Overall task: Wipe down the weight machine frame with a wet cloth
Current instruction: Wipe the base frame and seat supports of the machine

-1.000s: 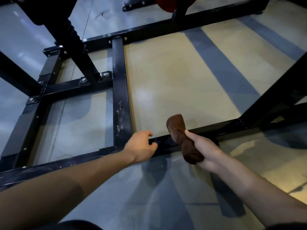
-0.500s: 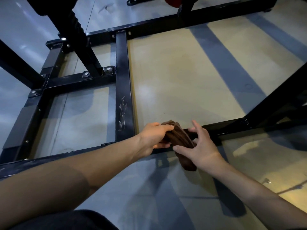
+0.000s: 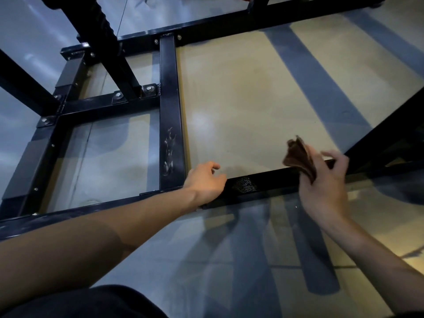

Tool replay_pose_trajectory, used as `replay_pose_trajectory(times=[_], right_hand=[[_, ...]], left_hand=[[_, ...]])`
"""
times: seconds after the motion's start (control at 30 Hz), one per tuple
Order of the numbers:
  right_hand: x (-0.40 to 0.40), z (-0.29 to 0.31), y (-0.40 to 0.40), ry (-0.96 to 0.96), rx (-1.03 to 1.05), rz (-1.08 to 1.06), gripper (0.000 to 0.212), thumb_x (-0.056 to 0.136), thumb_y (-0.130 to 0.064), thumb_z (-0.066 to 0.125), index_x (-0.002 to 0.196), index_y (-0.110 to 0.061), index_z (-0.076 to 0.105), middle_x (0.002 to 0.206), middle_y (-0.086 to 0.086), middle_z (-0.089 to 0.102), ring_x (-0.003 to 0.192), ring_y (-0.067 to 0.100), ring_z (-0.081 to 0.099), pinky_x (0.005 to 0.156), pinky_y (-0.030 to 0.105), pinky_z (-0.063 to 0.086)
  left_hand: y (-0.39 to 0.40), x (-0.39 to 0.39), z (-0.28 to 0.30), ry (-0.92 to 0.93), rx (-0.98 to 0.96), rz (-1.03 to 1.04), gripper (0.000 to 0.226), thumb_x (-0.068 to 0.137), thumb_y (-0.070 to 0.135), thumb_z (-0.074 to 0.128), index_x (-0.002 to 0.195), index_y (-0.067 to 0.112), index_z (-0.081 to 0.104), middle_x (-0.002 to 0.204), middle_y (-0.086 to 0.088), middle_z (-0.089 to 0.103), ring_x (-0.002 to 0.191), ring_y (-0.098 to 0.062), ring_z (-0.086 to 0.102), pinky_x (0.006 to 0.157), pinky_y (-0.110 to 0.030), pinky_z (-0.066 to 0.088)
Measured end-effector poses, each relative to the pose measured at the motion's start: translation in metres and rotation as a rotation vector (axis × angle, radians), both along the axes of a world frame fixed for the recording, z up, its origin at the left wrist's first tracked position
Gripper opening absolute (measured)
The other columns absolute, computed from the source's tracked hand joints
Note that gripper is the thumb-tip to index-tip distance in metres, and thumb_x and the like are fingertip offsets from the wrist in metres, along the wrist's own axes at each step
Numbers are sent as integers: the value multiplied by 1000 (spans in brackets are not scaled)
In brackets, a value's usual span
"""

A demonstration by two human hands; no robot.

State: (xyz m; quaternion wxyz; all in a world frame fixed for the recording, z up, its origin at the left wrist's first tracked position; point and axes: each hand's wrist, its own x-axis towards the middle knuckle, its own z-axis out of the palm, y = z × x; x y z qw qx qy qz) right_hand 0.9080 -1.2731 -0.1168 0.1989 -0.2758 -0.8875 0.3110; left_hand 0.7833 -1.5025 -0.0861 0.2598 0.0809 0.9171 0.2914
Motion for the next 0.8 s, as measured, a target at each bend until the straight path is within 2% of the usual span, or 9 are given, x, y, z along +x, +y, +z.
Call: replay_pose_trajectory(times=[0.07,0.23,0.37,0.43,0.53,0.6,0.67,0.73,0.8], right_hand=[[13,-12,14,-177,265,19,72,84,-6,72,150,-20,47,152,9,27,96,42,61,72,48,56],[31,-54,-7,-329,499,154,94,73,-17,82,155,-3,37,156,15,37,74,41,67,49,40,51],[8,-59,-66,-292,523,372,78,84,-39,79,151,-12,50,154,5,49,62,32,62,43,33,45],[-7,-53,-93,-279,566,573,79,85,-37,80,154,-17,48,159,0,46,67,28,60,43,32,37],[-14,-39,-83,-462,550,750,81,102,-15,49,165,-28,1,172,-12,-2,107,31,54,65,37,43],[-1,-41,-48,-470,551,562,82,100,-15,47,164,-32,-2,170,-16,-5,110,30,55,69,37,46],[17,-50,2,-372,524,285,77,94,-14,56,162,-26,21,166,-9,17,94,33,64,64,38,51],[32,-53,45,-315,473,95,64,93,-3,60,154,-9,40,156,8,35,89,39,68,69,41,54],[34,-57,66,-377,422,30,54,93,9,58,145,9,47,147,20,40,103,42,67,77,34,53]], left_hand=[[-13,-5,-7,132,-275,-268,66,92,45,60,150,17,44,149,-6,46,141,-28,37,115,-41,38],[-24,-7,-28,133,-514,-537,87,84,56,68,153,16,34,148,-6,45,143,-28,35,126,-46,18],[-21,-5,-31,121,-535,-581,56,83,47,72,127,20,49,122,-3,60,111,-25,57,97,-41,48],[-23,-7,-30,166,-577,-607,49,84,44,70,123,24,49,116,0,61,102,-24,61,83,-40,54],[-25,-8,-30,241,-607,-628,40,89,44,68,120,27,50,112,3,63,98,-22,63,78,-40,56],[-25,-8,-29,230,-603,-624,36,91,40,67,119,25,50,110,2,61,97,-22,61,77,-40,54],[-25,-9,-31,207,-576,-596,33,91,35,69,116,25,51,108,2,60,95,-21,60,77,-39,55],[-23,-9,-33,194,-555,-570,32,90,31,70,114,25,51,107,1,59,95,-21,59,75,-38,53],[-20,-10,-34,190,-550,-559,33,89,29,71,115,24,51,106,1,58,96,-21,58,72,-38,52]])
